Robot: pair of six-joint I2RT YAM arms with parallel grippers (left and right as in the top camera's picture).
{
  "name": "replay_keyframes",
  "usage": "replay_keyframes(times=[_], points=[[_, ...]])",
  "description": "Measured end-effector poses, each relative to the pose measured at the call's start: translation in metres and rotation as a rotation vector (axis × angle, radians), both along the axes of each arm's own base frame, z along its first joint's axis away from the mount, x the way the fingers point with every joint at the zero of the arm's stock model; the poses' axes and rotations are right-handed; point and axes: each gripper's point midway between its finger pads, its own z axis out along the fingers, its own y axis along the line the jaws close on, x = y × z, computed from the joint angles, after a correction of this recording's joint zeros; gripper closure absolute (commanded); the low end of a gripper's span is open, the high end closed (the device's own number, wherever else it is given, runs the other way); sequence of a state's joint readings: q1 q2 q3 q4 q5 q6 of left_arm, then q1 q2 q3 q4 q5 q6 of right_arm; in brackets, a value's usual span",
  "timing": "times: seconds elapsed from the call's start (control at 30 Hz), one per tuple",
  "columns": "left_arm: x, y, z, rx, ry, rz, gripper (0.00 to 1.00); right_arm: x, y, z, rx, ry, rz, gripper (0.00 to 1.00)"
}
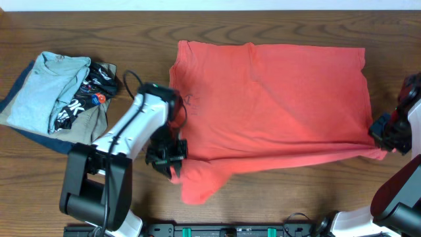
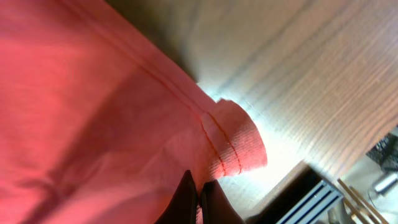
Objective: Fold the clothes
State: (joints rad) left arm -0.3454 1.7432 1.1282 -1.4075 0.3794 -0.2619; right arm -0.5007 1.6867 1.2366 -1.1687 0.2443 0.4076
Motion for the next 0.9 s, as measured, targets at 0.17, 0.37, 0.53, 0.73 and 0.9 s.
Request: replay_keyframes(times=[0.17,0.37,0.53,0.73,0.9], points=[[-0.005,-0.006,-0.003,-0.007,-0.002,-0.032,0.76,-0.005,-0.004,-0.003,-0.009,0.007,-0.027,0.99],[0.01,-0.002,-0.005,0.008,-0.091,-0.002,0.74,-0.004,-0.004,-0.003,-0.014,0.0,-0.034,0.99],[0.015,0.009,-0.003,0.076,-0.117,0.055,0.51,-0.001,-0.005,-0.004,-0.015,-0.012,-0.035,0.99],[0.026,0.005,-0.014,0.072,-0.168,0.093,0.5,0.0,-0.004,-0.004,-0.01,-0.016,-0.035,0.99],[0.072,0.014,-0.034,0.108,-0.364,0.148,0.38,0.001,-0.003,-0.005,-0.002,-0.023,-0.035,0.99]])
